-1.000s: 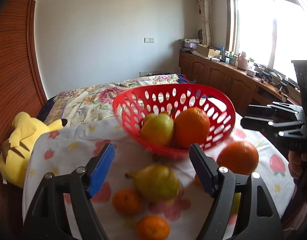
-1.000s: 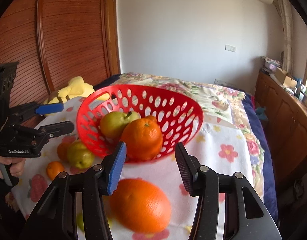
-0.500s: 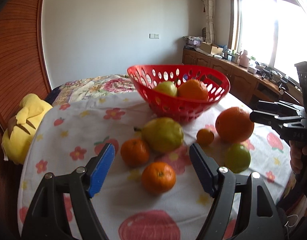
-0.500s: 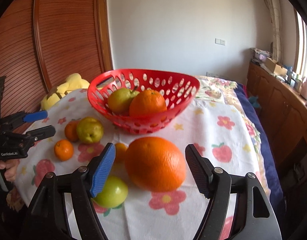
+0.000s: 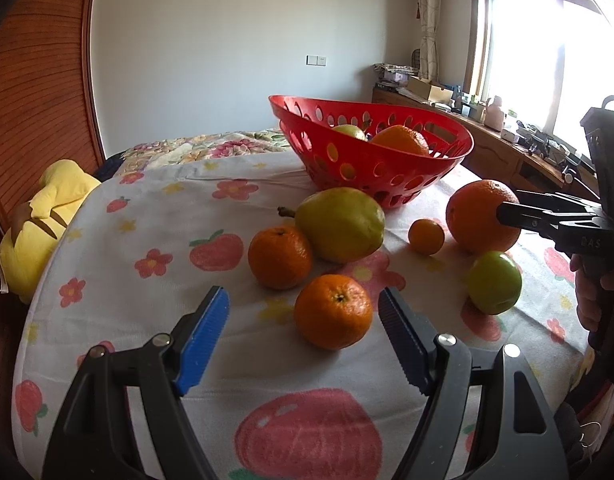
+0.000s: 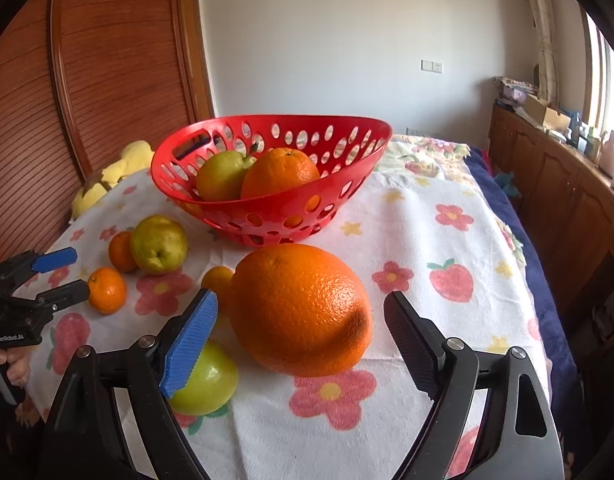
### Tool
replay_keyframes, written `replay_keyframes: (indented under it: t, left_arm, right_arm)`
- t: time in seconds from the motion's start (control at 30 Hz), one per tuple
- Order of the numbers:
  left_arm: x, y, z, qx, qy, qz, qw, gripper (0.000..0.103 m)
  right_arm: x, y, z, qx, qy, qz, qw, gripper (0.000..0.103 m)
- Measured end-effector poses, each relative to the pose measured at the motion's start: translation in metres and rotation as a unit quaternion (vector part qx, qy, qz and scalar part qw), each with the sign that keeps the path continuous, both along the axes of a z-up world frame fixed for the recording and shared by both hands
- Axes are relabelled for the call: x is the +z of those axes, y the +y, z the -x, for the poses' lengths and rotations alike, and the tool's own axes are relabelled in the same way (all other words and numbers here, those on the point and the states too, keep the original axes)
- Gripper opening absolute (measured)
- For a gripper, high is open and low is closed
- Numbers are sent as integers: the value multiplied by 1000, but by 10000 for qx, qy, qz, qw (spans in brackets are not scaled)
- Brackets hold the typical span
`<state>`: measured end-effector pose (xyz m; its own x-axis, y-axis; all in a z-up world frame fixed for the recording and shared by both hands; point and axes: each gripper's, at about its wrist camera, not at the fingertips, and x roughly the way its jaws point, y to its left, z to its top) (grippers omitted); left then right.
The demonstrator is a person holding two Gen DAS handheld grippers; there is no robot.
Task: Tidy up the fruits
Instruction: 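Close the right tool around the large orange on the cloth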
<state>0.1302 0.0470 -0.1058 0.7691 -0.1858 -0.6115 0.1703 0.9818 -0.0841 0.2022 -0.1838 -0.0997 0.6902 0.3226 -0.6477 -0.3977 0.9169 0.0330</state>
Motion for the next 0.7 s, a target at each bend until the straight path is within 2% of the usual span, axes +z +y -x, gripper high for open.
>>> replay_keyframes:
  t: [0.43, 0.6, 0.7]
  left_arm:
    - [-1, 4, 3, -15, -23, 115, 9999, 77]
    - [-1, 6, 3, -18, -19, 158, 9999, 77]
    - [-1, 7, 3, -2, 1, 197, 9998, 77]
  right_arm:
    - [-16, 16, -19, 61, 131, 375, 9992, 91]
    - [-22, 16, -27, 147, 367, 249, 9989, 92]
    - [-23, 19, -26, 189, 358, 315, 9987, 92]
